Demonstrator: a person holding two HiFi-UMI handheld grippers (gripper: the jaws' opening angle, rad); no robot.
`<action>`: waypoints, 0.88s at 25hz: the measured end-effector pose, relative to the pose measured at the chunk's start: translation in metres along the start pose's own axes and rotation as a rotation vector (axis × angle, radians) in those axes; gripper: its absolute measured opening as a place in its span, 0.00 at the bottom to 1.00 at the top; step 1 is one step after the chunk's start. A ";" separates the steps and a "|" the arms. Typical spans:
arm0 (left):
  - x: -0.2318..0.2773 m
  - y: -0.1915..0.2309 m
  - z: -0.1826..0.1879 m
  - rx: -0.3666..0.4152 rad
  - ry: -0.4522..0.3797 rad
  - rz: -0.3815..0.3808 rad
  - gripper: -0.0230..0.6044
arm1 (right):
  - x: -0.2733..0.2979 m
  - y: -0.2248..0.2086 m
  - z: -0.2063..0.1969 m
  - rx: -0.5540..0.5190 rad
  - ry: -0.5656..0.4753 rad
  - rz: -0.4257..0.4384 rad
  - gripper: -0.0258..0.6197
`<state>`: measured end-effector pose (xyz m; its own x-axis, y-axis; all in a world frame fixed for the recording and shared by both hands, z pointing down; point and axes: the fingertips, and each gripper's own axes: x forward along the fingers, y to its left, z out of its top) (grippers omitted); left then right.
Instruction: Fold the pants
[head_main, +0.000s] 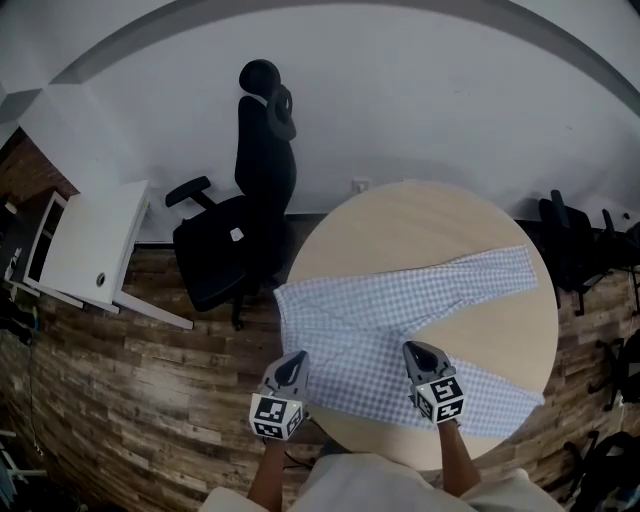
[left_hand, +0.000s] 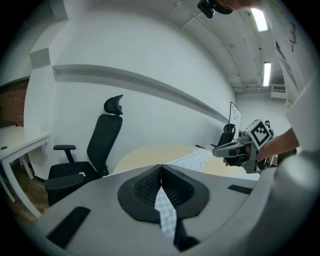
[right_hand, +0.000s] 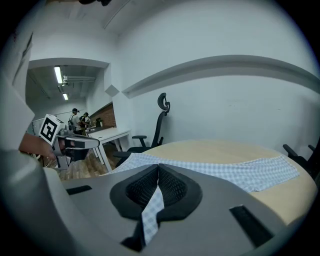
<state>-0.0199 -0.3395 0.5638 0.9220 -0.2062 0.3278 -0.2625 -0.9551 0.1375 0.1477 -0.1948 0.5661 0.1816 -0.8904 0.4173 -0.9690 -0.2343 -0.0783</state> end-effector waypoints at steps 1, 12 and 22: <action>0.004 0.007 -0.001 -0.002 0.006 0.000 0.09 | 0.008 -0.001 0.000 0.000 0.007 0.002 0.08; 0.074 0.091 -0.005 0.003 0.060 -0.008 0.09 | 0.126 -0.021 0.012 -0.034 0.067 0.034 0.08; 0.136 0.154 -0.044 0.410 0.322 -0.092 0.09 | 0.236 -0.015 -0.014 -0.652 0.319 0.217 0.08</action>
<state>0.0520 -0.5056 0.6708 0.7850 -0.1037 0.6107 0.0075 -0.9842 -0.1767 0.2027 -0.3961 0.6780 0.0146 -0.7107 0.7034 -0.8982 0.2998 0.3216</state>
